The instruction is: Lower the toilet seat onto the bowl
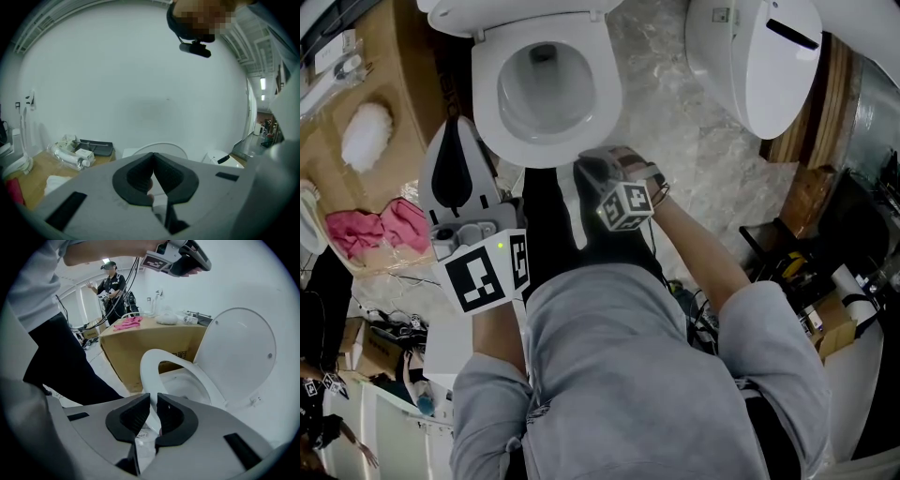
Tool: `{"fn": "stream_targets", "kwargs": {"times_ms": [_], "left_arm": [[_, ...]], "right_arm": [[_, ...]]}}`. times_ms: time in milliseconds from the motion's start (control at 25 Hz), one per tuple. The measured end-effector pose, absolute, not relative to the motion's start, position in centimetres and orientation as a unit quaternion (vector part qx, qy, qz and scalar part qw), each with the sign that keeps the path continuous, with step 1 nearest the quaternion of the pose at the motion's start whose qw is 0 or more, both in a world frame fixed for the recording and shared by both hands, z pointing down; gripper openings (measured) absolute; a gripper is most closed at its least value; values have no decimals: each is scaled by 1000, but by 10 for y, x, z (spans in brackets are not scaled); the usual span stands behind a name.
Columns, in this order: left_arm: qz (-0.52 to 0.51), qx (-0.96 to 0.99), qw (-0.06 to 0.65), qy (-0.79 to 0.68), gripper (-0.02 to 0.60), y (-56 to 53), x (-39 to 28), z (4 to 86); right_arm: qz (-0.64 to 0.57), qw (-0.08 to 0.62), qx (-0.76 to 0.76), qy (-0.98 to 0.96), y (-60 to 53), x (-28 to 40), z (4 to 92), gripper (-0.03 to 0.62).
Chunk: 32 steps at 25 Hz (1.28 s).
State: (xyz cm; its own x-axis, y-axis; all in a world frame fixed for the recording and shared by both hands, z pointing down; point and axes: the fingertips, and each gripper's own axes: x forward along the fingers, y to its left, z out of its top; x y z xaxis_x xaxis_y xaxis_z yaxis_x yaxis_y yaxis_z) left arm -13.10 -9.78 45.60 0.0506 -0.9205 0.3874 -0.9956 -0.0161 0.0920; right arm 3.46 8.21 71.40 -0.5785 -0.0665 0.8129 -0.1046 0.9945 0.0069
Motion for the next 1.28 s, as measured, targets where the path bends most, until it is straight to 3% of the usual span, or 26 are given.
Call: {"fn": "stream_targets", "kwargs": {"times_ms": [800, 880, 1280], "left_arm": [[115, 701, 179, -681, 0, -89, -136, 472], [115, 702, 180, -679, 0, -89, -133, 473], [113, 704, 180, -678, 0, -89, -129, 469]], "right_arm": [[58, 534, 1, -844, 121, 42, 804, 28], [60, 545, 7, -836, 121, 47, 811, 1], [92, 571, 55, -814, 91, 83, 818, 0]]}}
